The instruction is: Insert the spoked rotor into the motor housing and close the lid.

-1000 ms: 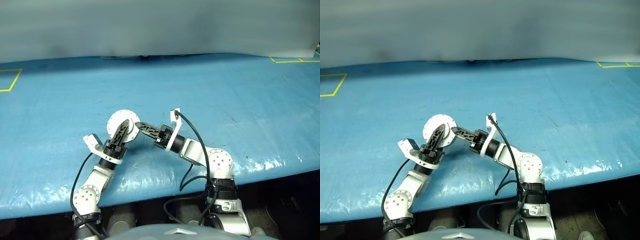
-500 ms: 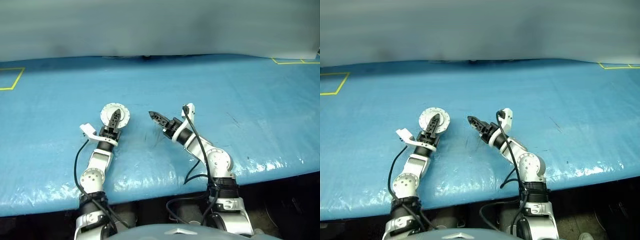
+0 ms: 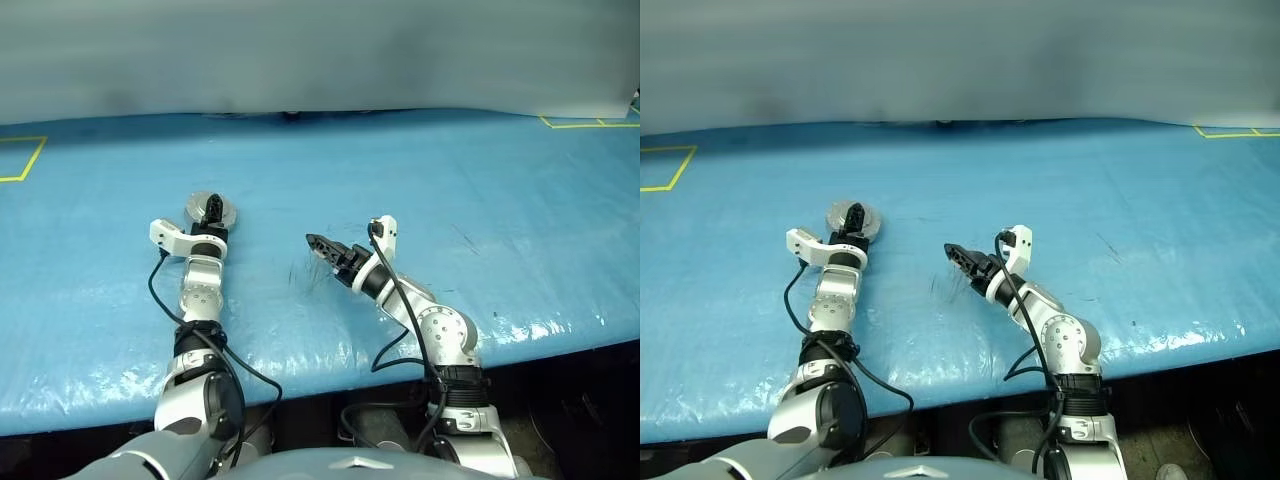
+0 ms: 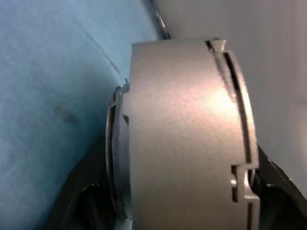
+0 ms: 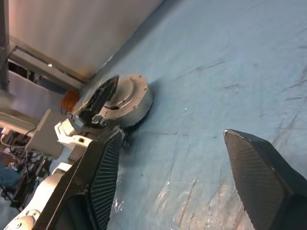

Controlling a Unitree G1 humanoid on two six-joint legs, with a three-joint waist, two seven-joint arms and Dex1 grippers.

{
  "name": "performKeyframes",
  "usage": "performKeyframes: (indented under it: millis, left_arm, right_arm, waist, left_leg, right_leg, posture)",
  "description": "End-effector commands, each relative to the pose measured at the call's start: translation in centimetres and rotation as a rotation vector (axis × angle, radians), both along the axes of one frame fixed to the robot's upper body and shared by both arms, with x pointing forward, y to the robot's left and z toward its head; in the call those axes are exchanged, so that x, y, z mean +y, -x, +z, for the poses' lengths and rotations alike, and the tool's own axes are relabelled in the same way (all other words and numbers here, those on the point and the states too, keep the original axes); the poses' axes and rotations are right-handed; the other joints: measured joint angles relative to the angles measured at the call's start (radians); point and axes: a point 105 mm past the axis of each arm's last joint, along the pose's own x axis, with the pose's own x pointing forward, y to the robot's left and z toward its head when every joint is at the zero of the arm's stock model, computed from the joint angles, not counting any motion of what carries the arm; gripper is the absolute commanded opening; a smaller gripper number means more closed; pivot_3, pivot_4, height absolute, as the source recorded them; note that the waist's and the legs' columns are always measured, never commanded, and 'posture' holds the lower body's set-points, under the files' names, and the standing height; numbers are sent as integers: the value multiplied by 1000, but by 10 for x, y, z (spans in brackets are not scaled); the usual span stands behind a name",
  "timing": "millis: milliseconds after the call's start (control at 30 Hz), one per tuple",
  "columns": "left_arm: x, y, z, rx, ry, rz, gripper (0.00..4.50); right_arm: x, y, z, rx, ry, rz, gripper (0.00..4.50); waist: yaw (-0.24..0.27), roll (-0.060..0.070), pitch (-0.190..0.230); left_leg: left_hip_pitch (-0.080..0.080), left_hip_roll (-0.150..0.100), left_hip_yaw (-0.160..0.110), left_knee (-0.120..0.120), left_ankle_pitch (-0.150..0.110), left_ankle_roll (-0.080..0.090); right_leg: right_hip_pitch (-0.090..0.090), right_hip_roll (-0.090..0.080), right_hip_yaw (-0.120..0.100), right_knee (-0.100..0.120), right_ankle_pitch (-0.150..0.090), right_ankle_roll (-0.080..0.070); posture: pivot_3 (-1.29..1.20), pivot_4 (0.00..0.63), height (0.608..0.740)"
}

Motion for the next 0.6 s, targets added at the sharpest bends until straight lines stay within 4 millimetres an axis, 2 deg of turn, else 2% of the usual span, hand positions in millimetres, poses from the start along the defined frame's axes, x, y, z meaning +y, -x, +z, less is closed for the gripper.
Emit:
performKeyframes:
  millis: [33,233,400,500,567,600]
  left_arm:
    - [23,6,3,23,-98,102,4479]
    - [65,39,5,29,-235,250,4479]
    - [86,65,14,10,-377,302,4479]
    - [82,72,23,-27,-485,263,4479]
    - [63,73,32,-86,-628,136,4479]
    - [45,74,40,-155,-711,32,4479]
  right_arm:
    - [4,-1,16,-65,-9,20,3535]
    - [4,-4,13,-54,12,20,3535]
    - [2,-9,13,-95,64,-2,3535]
    - [-3,-14,14,-161,138,-39,3535]
    - [-10,-17,17,-262,206,-75,3535]
    - [-14,-17,16,-304,254,-64,3535]
  waist:
    - [-3,0,0]
    - [-21,0,0]
    - [-13,0,0]
    - [-5,0,0]
    - [2,0,0]
    - [3,0,0]
  left_leg:
    - [1,0,0,0,0,0]
    - [6,1,1,0,0,0]
    - [7,1,1,0,0,0]
    - [7,1,1,1,0,0]
    - [6,1,1,1,0,1]
    - [6,0,1,2,-1,2]
  right_leg:
    - [1,0,0,0,0,0]
    - [5,0,1,1,-1,1]
    - [5,0,1,1,0,0]
    - [6,-2,0,1,-1,2]
    - [6,-4,0,1,-2,4]
    - [5,-4,0,1,-2,4]
  posture:
    - [0,150,740]
    - [0,150,740]
    - [0,150,740]
    - [0,150,740]
    - [0,150,740]
    - [0,150,740]
